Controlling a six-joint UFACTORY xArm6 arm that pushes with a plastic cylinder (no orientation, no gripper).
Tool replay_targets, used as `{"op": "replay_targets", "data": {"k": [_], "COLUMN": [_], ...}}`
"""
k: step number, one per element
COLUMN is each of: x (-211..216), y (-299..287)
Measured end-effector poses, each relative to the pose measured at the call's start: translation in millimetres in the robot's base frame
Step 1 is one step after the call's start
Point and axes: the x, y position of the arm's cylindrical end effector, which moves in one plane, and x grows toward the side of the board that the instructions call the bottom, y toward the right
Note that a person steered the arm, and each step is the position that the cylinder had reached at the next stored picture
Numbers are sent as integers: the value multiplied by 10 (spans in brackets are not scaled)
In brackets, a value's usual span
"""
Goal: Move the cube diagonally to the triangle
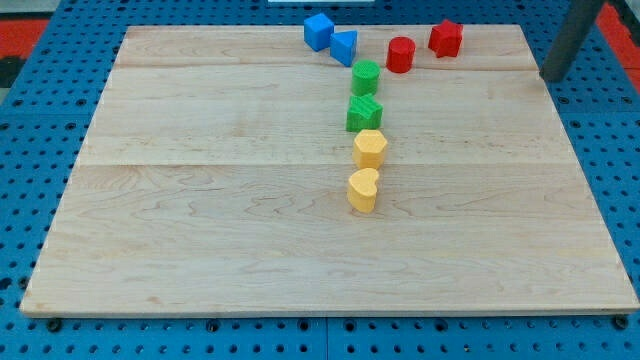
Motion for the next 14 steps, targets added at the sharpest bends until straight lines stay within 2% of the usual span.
{"op": "replay_targets", "data": {"k": [1, 2, 3, 5, 7, 11, 12, 13, 14], "x": [-665, -822, -828, -815, -827, -812, -660, -542, -808], "y": [-135, -346, -563, -1354, -1601, -3116, -3665, -3775, -3911]}}
